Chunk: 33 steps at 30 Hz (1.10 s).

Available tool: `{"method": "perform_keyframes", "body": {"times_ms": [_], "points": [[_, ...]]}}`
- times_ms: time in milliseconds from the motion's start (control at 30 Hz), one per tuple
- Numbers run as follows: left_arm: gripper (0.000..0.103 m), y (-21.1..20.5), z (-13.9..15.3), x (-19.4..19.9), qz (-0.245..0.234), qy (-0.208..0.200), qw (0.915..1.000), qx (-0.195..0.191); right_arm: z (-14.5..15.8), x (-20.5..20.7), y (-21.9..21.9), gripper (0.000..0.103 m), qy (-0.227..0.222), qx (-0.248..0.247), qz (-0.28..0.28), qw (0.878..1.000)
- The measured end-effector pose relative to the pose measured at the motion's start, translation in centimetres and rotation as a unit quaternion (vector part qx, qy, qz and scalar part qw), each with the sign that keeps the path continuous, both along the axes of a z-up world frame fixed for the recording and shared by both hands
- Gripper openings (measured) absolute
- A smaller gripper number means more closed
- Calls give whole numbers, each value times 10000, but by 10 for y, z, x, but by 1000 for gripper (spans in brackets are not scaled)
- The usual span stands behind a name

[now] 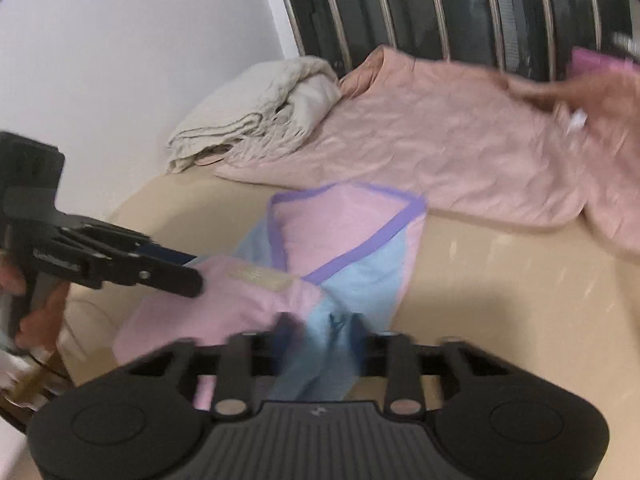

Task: Fold clothes

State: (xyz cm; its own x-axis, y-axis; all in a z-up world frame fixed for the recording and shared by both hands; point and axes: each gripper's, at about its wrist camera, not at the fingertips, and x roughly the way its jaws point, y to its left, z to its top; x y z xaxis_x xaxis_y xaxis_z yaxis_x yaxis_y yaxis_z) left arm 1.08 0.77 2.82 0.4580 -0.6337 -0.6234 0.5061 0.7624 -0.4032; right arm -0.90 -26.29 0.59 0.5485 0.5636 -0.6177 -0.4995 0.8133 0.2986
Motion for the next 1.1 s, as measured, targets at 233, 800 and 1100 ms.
{"method": "perform_keyframes", "body": {"times_ms": [233, 800, 1100], "points": [[5, -4, 1, -10, -46, 3, 9999, -96, 17, -19, -16, 2, -230, 473, -371, 9979], [42, -14, 0, -36, 277, -52, 9982, 537, 12, -74, 22, 18, -937, -440, -458, 9936], [66, 9, 33, 57, 1274, -67, 9909, 431, 58, 2, 4, 50, -931, -372, -1010, 9898]]}}
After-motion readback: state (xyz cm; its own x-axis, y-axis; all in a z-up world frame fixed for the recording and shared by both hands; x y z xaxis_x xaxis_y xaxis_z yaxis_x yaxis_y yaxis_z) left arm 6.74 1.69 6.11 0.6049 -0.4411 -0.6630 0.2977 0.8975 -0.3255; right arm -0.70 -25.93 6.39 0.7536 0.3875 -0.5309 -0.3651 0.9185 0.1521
